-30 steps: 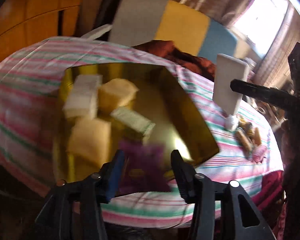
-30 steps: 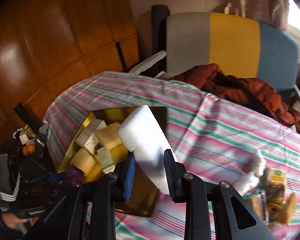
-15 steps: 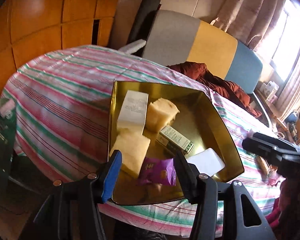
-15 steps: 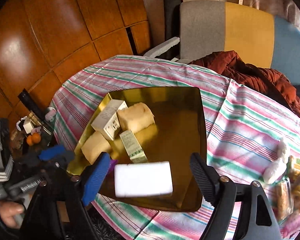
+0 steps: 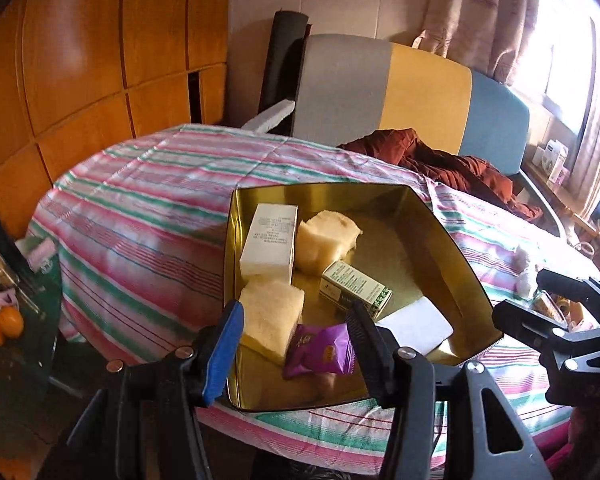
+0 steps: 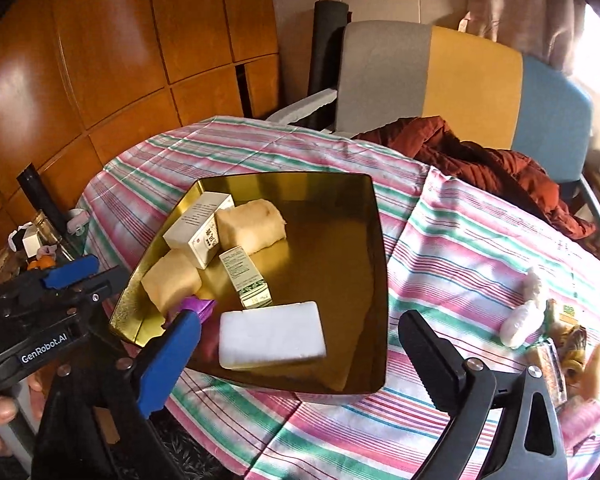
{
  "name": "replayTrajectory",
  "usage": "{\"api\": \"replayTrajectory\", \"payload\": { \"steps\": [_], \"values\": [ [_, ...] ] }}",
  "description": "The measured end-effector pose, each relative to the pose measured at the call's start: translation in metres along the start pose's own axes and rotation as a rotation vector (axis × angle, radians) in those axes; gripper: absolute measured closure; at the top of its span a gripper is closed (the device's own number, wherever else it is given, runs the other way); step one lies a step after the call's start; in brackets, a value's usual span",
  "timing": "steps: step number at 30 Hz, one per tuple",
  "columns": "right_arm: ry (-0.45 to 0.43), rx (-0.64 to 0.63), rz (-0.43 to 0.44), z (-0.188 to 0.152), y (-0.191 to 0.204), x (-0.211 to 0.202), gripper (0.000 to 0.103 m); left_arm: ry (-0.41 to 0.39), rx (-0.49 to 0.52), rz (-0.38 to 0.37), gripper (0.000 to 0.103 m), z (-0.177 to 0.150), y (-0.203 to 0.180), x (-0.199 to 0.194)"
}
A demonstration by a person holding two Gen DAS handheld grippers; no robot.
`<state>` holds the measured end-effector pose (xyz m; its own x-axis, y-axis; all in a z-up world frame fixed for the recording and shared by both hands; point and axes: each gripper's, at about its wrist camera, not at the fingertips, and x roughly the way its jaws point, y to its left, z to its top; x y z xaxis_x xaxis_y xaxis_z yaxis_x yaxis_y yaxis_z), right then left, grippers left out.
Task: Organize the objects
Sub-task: 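Place the packet and white block into the gold tray and open both tools, then withdraw both tools from the tray toward the remaining items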
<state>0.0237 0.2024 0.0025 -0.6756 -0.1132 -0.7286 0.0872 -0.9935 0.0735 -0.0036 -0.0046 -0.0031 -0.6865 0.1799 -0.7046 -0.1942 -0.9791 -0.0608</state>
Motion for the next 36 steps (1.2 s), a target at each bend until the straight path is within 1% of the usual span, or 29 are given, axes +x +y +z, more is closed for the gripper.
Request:
{"api": "replayTrajectory", "payload": {
  "steps": [7, 19, 24, 30, 32, 36],
  "values": [
    [-0.017, 0.044, -0.032, -0.006, -0.015, -0.008, 0.0, 0.008, 0.025, 0.0, 0.049, 0.0, -0.008, 0.001],
    [-0.014, 0.115, -0.083, -0.018, -0.049, -0.015, 0.0, 0.029, 0.101, -0.052, 0.049, -0.002, -0.037, 0.002],
    [-0.008, 0.14, -0.114, -0.023, -0.064, -0.017, 0.0, 0.042, 0.127, -0.092, 0.049, -0.003, -0.05, 0.005],
    [0.004, 0.182, -0.164, -0.032, -0.09, -0.021, 0.0, 0.062, 0.18, -0.17, 0.049, -0.004, -0.074, 0.008],
    [0.009, 0.206, -0.182, -0.037, -0.104, -0.025, 0.0, 0.067, 0.203, -0.188, 0.049, -0.004, -0.083, 0.008],
    [0.008, 0.273, -0.252, -0.048, -0.142, -0.041, 0.0, 0.083, 0.264, -0.236, 0.049, -0.005, -0.106, 0.011]
  ]
}}
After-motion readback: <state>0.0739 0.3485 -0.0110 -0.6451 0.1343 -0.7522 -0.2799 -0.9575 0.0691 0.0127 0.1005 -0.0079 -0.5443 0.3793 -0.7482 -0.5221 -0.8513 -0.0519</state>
